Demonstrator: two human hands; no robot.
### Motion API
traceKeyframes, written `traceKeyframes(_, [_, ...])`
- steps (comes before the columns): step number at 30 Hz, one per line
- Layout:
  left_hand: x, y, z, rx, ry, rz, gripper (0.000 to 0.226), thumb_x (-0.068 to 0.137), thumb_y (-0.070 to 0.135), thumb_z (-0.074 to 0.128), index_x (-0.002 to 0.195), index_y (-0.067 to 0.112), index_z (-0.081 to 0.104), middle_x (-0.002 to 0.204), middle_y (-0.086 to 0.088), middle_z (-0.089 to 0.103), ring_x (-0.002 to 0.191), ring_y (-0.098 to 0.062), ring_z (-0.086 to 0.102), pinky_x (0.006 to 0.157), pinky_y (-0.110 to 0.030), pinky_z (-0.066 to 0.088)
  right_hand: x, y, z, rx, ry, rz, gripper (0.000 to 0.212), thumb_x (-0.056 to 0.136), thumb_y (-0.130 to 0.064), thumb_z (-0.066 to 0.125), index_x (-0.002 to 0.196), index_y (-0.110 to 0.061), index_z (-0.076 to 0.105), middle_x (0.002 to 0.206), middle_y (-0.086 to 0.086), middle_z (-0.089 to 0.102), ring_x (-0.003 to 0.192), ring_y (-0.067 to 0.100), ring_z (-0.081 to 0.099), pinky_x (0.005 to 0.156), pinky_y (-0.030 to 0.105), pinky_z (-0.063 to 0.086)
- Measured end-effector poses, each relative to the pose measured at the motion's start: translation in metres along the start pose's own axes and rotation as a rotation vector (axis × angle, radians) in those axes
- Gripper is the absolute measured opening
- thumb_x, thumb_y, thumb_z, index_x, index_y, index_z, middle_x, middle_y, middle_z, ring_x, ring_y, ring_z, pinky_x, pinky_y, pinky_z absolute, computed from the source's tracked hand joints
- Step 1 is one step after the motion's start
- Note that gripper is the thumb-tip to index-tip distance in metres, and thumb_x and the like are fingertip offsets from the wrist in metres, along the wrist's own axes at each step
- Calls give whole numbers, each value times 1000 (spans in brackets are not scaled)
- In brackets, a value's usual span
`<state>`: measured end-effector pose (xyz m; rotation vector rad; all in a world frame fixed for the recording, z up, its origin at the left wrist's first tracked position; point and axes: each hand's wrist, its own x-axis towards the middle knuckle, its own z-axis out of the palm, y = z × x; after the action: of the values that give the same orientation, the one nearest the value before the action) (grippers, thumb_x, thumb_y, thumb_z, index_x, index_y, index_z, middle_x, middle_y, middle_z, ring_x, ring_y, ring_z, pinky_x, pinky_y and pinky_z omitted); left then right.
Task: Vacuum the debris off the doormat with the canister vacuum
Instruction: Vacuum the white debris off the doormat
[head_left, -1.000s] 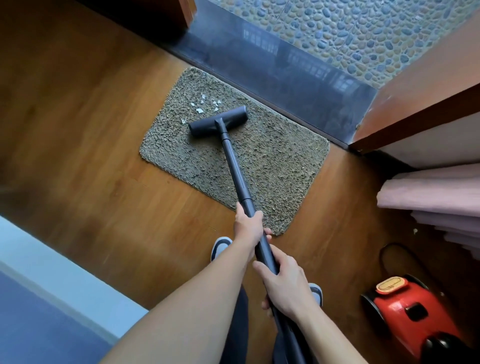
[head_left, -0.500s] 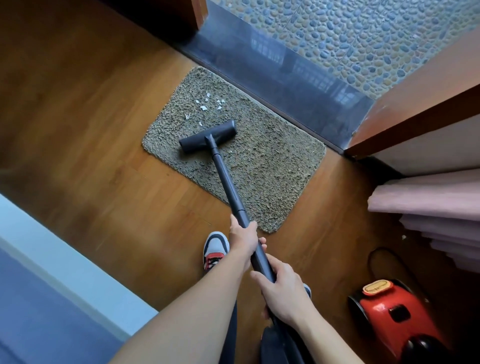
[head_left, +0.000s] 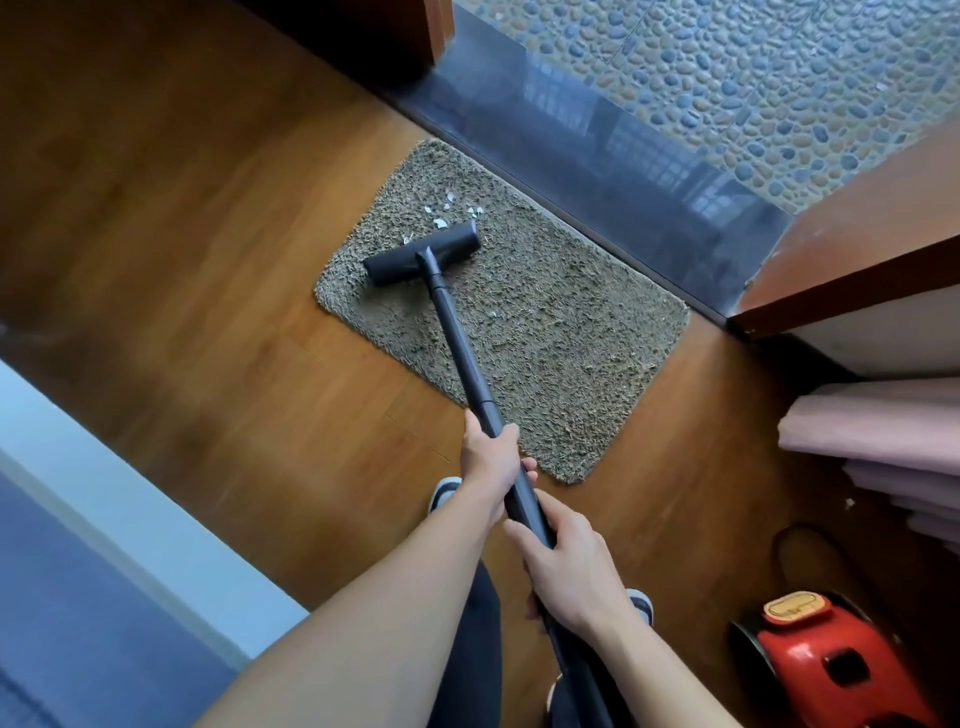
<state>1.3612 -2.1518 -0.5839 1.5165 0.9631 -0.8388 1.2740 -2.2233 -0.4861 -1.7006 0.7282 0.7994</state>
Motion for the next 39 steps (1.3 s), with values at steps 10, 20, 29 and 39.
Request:
traceKeyframes(10, [58,92,-21,45,-64,30,66,102,12,51,158,30,22,83,-9,58,45,-13,55,40,-23,48,75,-65,22,67,81,-12,11,95,-33,61,104,-38,65,57,-5,61,47,30,67,46,40,56])
traceKeyframes(20, [68,106,-31,85,-101,-18,77,103,12,52,161,38,8,125,-12,58,50,-12,56,42,-25,51,86,-78,36,139,86,36,8,97,-25,60,97,-32,63,52,-5,56,41,28,63,40,33,50])
traceKeyframes(29, [22,58,-15,108,-116,-31,77,102,10,49,161,36,8,109,-4,57,50,-14,55,43,-26,51,35,-41,23,171,60,90,14,97,-22,58,100,-35,63,50,-4,56,39,28,62,39,30,48])
traceKeyframes(39, [-47,-23,23,62,-101,-68,75,102,10,50,161,32,9,93,3,56,42,-9,55,41,-24,50,-35,32,-14,85,16,151,31,99,-26,57,127,-39,59,63,2,63,42,27,64,42,31,53])
